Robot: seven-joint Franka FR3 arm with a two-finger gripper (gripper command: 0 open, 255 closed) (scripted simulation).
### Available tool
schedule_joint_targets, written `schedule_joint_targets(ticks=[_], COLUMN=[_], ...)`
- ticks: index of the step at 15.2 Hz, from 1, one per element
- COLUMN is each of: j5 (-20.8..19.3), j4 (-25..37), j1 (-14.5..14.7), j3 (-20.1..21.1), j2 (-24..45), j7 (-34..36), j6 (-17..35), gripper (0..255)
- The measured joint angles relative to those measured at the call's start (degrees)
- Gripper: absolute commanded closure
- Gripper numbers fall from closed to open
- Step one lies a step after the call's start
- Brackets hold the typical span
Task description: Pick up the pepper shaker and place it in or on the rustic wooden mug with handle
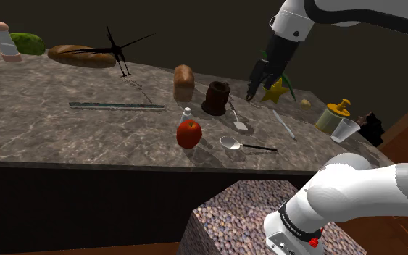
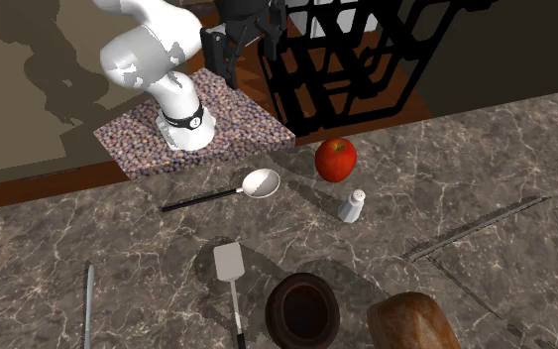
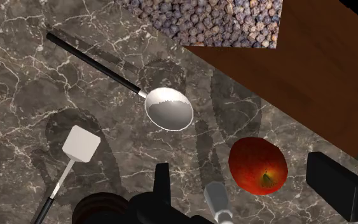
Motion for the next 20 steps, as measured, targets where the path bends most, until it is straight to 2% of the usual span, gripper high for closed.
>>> schedule_joint_targets(ticks=[2, 6, 15, 20], j5=[-0.03, -0.06, -2.34, -5.22], j4=[0.23, -0.78, 2.79, 7.85], j1=[0.00, 0.11, -0.39, -0.43], j3=[0.19, 1.96, 5.68, 7.83], j2=[0.91, 6.57, 23.76, 35.08], j7=[0.12, 1.48, 5.16, 8.72], j6=[0.66, 7.13, 20.28, 26.01], gripper=[0, 0, 0, 0])
